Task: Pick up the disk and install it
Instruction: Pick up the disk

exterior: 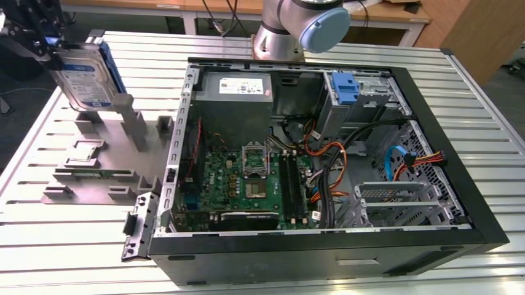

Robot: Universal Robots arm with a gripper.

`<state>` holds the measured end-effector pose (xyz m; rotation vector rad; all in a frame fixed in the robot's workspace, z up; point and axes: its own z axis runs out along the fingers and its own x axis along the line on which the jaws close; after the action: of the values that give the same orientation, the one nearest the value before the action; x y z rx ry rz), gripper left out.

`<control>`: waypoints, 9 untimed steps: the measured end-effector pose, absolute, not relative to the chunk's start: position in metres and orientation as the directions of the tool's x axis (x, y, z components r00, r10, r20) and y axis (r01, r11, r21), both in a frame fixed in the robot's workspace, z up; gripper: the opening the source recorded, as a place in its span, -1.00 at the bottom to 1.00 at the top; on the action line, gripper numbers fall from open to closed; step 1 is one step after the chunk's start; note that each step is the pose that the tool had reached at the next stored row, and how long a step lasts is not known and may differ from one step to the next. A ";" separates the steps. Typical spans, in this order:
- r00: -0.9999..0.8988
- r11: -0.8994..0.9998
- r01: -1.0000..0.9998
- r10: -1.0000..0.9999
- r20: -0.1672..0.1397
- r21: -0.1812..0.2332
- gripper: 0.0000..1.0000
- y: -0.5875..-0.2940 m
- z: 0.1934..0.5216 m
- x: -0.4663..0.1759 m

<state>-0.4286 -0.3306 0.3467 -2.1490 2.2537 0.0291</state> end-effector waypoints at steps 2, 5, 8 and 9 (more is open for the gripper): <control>-0.047 0.048 -0.999 -0.998 -0.033 -0.005 -0.26 -0.331 0.348 -0.429; -0.047 0.048 -0.999 -0.998 -0.033 -0.005 -0.26 -0.331 0.350 -0.429; -0.047 0.048 -0.999 -0.998 -0.033 -0.005 -0.26 -0.331 0.352 -0.429; -0.047 0.048 -0.999 -0.998 -0.033 -0.005 -0.26 -0.331 0.352 -0.429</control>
<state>-0.4286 -0.3306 0.3522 -2.1490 2.2538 0.0292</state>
